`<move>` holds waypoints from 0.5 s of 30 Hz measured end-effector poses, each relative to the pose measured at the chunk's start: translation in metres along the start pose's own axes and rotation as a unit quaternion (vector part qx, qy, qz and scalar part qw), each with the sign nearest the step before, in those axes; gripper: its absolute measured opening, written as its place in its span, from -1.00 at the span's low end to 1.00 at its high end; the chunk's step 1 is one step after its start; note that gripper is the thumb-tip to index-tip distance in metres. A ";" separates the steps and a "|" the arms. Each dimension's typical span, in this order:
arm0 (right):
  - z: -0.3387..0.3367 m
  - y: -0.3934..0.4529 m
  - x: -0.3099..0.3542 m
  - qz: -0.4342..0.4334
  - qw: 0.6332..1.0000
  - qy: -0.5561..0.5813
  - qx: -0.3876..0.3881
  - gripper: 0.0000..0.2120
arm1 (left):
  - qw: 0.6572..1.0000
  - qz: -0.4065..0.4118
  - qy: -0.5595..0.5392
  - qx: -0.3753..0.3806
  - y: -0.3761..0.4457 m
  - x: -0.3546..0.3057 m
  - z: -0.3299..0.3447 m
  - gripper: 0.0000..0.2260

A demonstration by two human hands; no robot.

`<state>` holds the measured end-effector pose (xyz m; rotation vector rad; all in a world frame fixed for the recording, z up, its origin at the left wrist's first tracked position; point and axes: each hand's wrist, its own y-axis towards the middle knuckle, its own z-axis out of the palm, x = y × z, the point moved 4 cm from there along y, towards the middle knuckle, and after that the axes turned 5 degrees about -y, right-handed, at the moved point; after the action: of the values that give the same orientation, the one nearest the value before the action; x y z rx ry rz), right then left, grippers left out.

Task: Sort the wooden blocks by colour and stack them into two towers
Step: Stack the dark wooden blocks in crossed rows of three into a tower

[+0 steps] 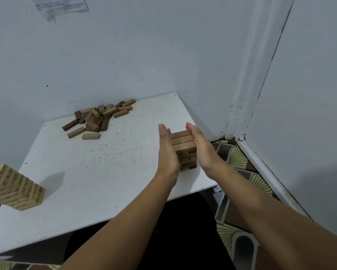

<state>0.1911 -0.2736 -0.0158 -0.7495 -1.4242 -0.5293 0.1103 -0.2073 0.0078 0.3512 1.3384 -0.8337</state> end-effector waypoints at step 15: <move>-0.024 0.001 0.012 -0.021 0.998 -0.049 0.018 -0.39 | 0.964 0.034 0.227 0.134 0.026 -0.031 -0.065 -0.26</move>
<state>0.2090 -0.2892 -0.0039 -0.7259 -1.5394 -0.5029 0.0827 -0.1361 0.0162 0.8356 1.6257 -0.9114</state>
